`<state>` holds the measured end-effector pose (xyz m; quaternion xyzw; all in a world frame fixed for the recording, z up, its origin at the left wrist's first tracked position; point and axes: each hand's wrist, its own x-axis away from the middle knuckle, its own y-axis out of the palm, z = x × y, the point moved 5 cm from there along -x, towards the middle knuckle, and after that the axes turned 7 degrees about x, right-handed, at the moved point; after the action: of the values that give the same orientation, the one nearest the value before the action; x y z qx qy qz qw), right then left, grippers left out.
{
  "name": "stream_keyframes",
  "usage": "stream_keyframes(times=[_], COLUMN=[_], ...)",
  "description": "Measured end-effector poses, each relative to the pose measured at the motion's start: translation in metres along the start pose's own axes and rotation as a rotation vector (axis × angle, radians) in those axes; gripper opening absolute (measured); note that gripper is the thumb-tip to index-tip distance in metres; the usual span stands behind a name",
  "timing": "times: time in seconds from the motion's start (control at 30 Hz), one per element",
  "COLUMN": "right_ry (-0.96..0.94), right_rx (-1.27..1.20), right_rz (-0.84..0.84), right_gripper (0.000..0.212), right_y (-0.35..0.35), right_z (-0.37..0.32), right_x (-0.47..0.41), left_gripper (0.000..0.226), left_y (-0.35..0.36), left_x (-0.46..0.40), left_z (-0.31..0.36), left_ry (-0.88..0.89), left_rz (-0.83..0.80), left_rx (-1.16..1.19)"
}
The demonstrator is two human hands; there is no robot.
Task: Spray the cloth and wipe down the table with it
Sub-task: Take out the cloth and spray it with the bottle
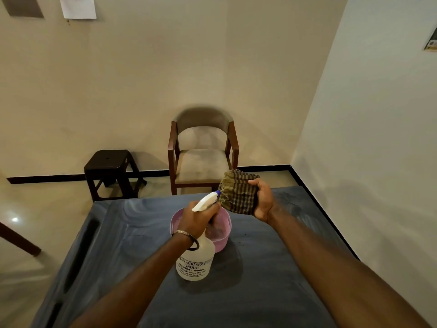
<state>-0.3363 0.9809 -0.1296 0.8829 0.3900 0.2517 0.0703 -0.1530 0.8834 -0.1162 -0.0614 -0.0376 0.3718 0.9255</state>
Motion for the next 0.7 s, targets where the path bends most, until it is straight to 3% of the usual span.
stream_keyframes(times=[0.1,0.37,0.7], right_ry=[-0.004,-0.023,-0.058], right_rx=[0.014,-0.006,-0.088], right_rz=[0.004,-0.020,0.008], right_gripper=[0.051,0.049,0.051], right_y=[0.000,0.000,0.005], right_z=[0.002,-0.003,-0.009], right_x=[0.000,0.006,0.003], left_gripper=[0.024,0.026,0.023], left_y=[-0.002,-0.022,-0.025], left_x=[-0.003,-0.004,0.006], left_z=[0.006,-0.012,-0.037], left_ry=[0.023,0.024,-0.001], left_rz=[-0.014,0.073,0.054], left_rx=[0.006,0.022,-0.003])
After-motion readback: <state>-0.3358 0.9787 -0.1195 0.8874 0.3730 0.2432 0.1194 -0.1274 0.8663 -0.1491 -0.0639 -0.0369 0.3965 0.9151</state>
